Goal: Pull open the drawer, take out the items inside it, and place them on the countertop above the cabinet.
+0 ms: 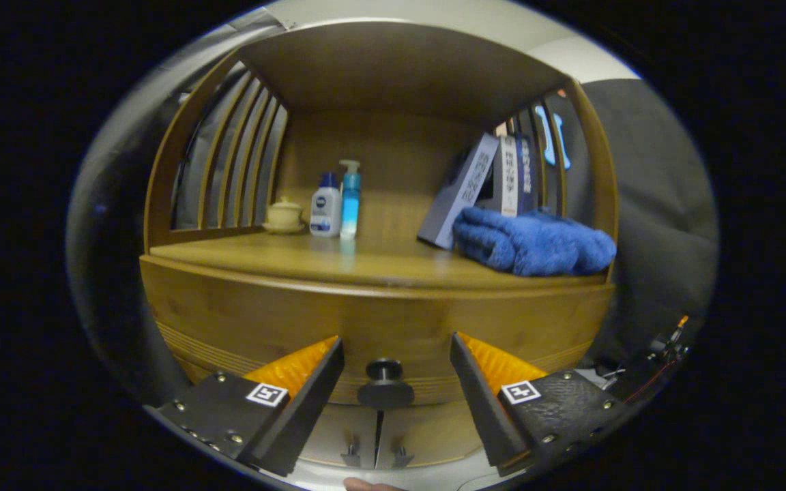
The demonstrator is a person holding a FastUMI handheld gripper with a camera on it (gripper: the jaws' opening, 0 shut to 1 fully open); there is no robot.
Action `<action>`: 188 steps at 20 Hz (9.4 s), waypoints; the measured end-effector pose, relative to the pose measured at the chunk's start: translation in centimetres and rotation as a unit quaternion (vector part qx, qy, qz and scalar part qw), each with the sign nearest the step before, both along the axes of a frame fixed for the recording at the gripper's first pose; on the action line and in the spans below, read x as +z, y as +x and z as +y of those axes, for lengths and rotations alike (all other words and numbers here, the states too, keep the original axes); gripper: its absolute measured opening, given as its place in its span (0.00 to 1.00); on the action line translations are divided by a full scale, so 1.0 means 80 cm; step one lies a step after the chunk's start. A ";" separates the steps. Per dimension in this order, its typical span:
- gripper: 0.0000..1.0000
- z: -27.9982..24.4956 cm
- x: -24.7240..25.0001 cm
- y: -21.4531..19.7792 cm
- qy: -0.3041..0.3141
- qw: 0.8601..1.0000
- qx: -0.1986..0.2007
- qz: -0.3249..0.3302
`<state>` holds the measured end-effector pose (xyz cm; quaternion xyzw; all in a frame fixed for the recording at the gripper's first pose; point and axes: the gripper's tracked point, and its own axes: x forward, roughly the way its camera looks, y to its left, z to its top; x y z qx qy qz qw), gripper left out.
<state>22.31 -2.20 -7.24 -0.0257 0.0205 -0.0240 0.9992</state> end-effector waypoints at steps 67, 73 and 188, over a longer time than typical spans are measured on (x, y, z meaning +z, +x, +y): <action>1.00 0.014 0.094 -0.192 0.112 0.972 0.025 0.205; 1.00 0.019 0.055 -0.131 0.046 0.947 0.029 0.317; 1.00 -0.006 -0.010 -0.276 0.053 0.998 0.006 0.021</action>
